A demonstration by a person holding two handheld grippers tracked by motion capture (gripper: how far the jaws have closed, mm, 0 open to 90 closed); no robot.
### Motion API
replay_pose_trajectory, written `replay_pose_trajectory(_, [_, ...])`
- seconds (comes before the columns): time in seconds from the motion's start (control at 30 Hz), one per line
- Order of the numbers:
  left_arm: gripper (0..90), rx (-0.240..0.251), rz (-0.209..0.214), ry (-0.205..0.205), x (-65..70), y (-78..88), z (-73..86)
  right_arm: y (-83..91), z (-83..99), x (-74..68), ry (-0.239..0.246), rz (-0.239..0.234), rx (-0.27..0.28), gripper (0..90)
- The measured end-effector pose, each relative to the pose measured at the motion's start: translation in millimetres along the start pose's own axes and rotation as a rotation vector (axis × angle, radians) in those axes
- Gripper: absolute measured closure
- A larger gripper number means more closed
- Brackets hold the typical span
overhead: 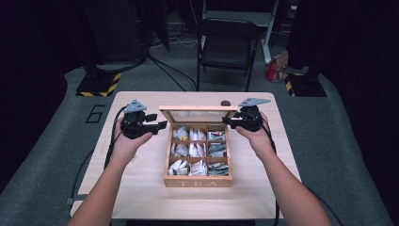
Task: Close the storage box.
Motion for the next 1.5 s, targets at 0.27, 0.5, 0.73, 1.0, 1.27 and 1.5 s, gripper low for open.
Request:
replay_pose_trajectory(0.27, [47.3,0.036,0.014,-0.034,11.6,8.0,-11.1,1.4,4.7,-2.0,-0.006,-0.009,-0.006,51.8])
replay_pose_trajectory(0.5, [52.6,0.052,0.010,-0.041,15.6,14.1,-15.8,1.7,6.3,-3.3,0.002,-0.006,-0.003,51.7])
replay_pose_trajectory(0.73, [57.1,0.040,0.015,-0.059,20.6,16.9,-15.9,2.2,9.4,-4.0,-0.001,-0.012,0.002,51.3])
replay_pose_trajectory(1.0, [57.7,0.026,0.001,-0.078,25.2,18.5,-10.6,2.0,16.1,-4.4,-0.023,-0.023,0.008,50.7])
replay_pose_trajectory(1.27, [57.5,0.031,0.007,-0.078,27.9,19.8,-3.2,9.3,23.9,-10.0,-0.023,-0.035,0.010,48.4])
replay_pose_trajectory(1.5, [57.3,0.031,0.011,-0.082,32.7,20.8,6.7,23.0,27.3,-21.1,0.017,-0.036,0.020,47.1])
Point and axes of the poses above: each handheld gripper's, and its own axes: y roughly backward along the jaws, z roughly out of its underside, x roughly to its right, the point moved 5 cm from there along -y, roughly forward along the jaws, and after that the axes turned 7 degrees about -x, right-handed, at the moved point
